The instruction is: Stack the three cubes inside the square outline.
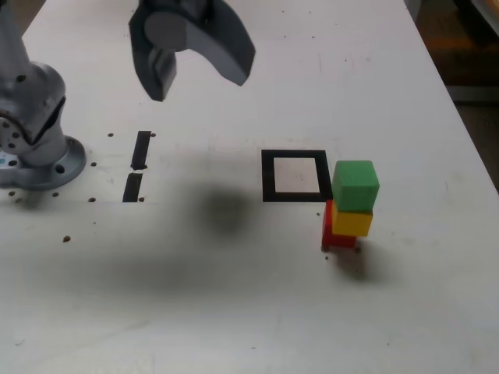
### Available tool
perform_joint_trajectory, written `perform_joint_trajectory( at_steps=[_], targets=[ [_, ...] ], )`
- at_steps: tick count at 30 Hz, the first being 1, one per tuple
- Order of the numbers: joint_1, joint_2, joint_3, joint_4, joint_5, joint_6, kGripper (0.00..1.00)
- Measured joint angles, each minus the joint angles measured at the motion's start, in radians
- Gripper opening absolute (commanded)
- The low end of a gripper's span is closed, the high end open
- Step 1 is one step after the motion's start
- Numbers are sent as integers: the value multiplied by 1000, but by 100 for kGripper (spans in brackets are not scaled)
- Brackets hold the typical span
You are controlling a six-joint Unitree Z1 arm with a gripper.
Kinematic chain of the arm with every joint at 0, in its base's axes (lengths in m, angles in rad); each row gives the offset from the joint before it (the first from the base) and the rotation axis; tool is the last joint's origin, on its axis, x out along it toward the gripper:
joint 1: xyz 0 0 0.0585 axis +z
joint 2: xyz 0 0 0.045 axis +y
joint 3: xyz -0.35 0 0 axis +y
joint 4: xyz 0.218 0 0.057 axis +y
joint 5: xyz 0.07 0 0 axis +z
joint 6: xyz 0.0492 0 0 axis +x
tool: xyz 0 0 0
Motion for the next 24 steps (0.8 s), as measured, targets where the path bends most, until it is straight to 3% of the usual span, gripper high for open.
perform_joint_trajectory(
  at_steps=[13,24],
  targets=[
    [-122,262,-420,104,-39,-45,100],
    [-159,399,-547,102,-86,-79,99]
  ],
)
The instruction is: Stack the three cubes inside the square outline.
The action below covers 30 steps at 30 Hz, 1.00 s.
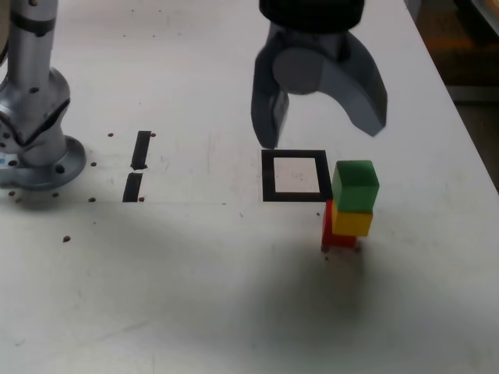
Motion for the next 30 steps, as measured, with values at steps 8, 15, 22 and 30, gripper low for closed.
perform_joint_trajectory(
  at_steps=[8,15,22,30],
  targets=[
    [0,76,-44,-10,-26,-7,100],
    [-5,122,-44,-28,-15,-21,100],
    [-5,168,-76,-31,7,-22,100],
    [-5,196,-86,-29,28,-22,96]
  ],
)
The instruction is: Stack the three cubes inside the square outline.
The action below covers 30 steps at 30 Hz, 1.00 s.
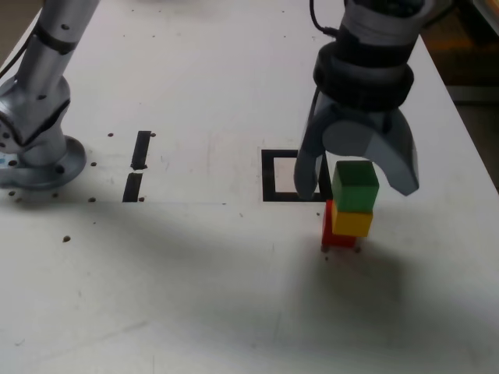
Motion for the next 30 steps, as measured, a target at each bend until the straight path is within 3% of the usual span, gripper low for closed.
perform_joint_trajectory(
  at_steps=[12,30],
  targets=[
    [0,26,2,5,14,0,84],
    [-1,39,-30,9,35,0,25]
  ],
)
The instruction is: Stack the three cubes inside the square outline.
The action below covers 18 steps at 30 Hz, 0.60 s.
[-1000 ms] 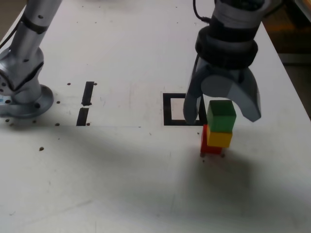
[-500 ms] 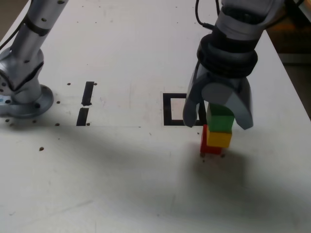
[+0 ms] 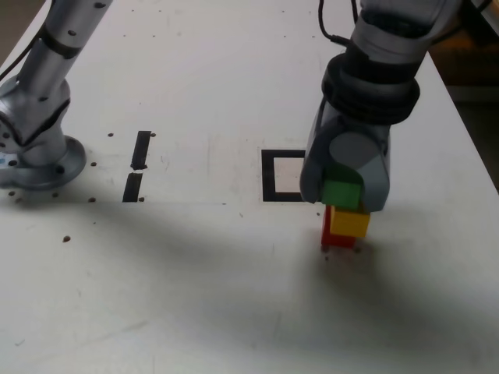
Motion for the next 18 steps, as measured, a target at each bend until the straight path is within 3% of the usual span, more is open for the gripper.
perform_joint_trajectory(
  at_steps=[5,11,18],
  targets=[
    [-6,-45,1,26,12,0,23],
    [-8,-179,61,56,45,-12,23],
    [47,-365,288,54,76,-33,23]
  ],
)
